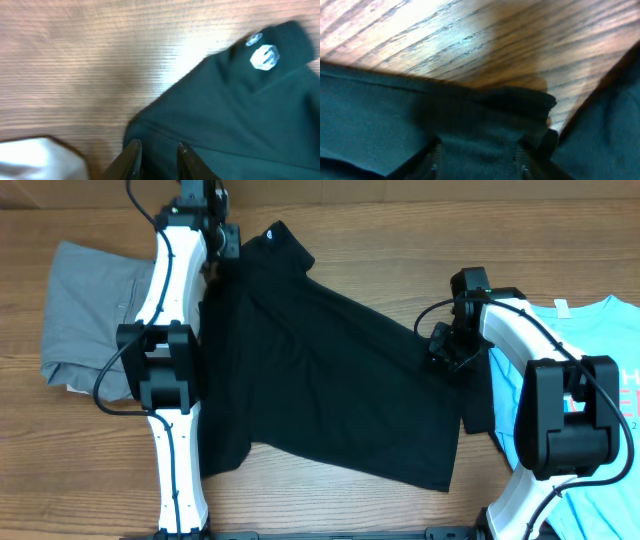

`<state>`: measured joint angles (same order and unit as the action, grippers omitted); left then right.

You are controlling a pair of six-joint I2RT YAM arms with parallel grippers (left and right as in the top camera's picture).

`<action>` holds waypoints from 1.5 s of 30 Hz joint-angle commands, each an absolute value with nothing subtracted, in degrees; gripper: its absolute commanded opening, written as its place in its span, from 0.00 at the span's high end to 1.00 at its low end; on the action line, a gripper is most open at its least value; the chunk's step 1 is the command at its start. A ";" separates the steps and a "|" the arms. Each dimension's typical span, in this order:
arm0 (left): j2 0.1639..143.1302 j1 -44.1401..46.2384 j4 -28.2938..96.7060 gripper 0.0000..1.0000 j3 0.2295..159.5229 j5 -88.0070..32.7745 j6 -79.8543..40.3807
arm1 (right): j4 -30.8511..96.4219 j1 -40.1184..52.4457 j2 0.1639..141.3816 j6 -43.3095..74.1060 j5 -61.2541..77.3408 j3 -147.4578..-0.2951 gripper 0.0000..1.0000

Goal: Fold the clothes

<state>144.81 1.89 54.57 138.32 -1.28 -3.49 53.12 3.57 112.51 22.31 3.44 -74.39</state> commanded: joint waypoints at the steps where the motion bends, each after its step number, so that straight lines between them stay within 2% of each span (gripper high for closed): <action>1: 145.38 2.28 57.43 0.72 146.04 -1.85 -1.26 | 51.90 3.86 112.36 22.70 2.42 -74.22 0.62; 5: 145.32 2.28 62.61 0.73 153.40 -4.32 -1.32 | 47.66 3.38 112.36 22.52 2.44 -74.22 0.94; 6: 145.29 2.28 63.70 0.73 155.02 -5.02 -1.32 | 46.19 3.09 112.36 22.52 2.55 -74.24 0.96; 9: 145.10 2.28 67.46 0.71 160.35 -5.85 -1.28 | 41.04 1.65 112.36 22.52 2.61 -74.65 0.96; 11: 144.53 2.28 70.06 0.66 163.41 -5.82 -1.26 | 39.94 0.38 112.36 22.55 2.70 -75.57 0.96; 13: 143.52 2.28 72.53 0.59 165.82 -5.82 -1.23 | 42.33 -1.10 112.29 22.26 3.84 -77.17 0.96; 21: 132.11 2.28 77.84 0.52 168.07 -5.78 2.83 | 45.89 -5.93 111.18 17.52 7.94 -82.87 0.96; 28: 121.08 2.42 82.56 0.50 168.07 -5.82 2.81 | 30.59 -6.42 111.35 17.56 10.63 -83.70 0.96; 32: 117.38 2.42 86.67 0.50 168.07 -5.82 2.81 | 22.41 -6.42 111.35 18.02 6.72 -83.70 0.96; 33: 116.88 2.39 87.48 0.50 168.07 -5.82 2.81 | 21.39 -6.42 111.35 18.02 5.39 -83.70 0.90; 34: 116.44 2.39 88.42 0.50 168.07 -5.82 2.81 | 21.04 -6.50 111.35 18.02 4.03 -83.77 0.76; 35: 116.22 2.39 89.36 0.48 168.07 -5.82 2.81 | 21.37 -6.68 111.33 18.00 3.01 -83.90 0.44; 37: 116.07 2.37 90.54 0.41 168.07 -5.80 2.81 | 24.03 -7.42 111.28 17.98 2.59 -84.73 0.43; 39: 115.68 2.11 91.44 0.37 168.07 -5.63 2.85 | 28.49 -8.73 110.54 18.00 2.66 -86.08 0.34; 45: 111.39 1.15 91.50 0.34 168.07 -5.34 3.95 | 40.66 -12.49 102.15 17.96 4.45 -89.25 0.28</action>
